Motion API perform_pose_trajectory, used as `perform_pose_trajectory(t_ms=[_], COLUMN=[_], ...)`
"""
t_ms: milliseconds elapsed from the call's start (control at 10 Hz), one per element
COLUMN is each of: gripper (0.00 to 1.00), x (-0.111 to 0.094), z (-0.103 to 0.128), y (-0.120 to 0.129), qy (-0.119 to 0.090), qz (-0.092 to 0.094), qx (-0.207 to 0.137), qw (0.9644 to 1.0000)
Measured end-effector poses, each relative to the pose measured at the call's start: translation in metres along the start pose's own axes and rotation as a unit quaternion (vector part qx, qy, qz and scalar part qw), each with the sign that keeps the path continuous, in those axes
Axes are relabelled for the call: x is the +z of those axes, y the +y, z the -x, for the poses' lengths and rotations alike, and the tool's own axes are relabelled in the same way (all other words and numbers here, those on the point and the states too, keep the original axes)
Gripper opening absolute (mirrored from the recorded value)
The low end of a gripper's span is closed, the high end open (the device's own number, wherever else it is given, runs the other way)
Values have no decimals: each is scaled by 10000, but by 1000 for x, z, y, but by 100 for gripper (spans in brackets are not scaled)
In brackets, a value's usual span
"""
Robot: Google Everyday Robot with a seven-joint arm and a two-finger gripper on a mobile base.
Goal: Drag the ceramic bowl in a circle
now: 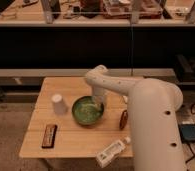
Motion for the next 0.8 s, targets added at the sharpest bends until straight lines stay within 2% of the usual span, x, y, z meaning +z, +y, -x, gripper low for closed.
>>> perform_pose_trajectory(t_ms=[100, 300, 400, 600, 800], gripper=[0, 0, 0, 0, 0], x=[-6, -17, -21, -22, -25], z=[15, 37, 44, 54, 64], y=[-23, -36, -37, -22, 16], qy=[38, 110, 123, 98, 125], qz=[-65, -53, 22, 126, 318], qx=[-407, -925, -1087, -1079, -751], qw=[9991, 9956, 9940, 9940, 9966])
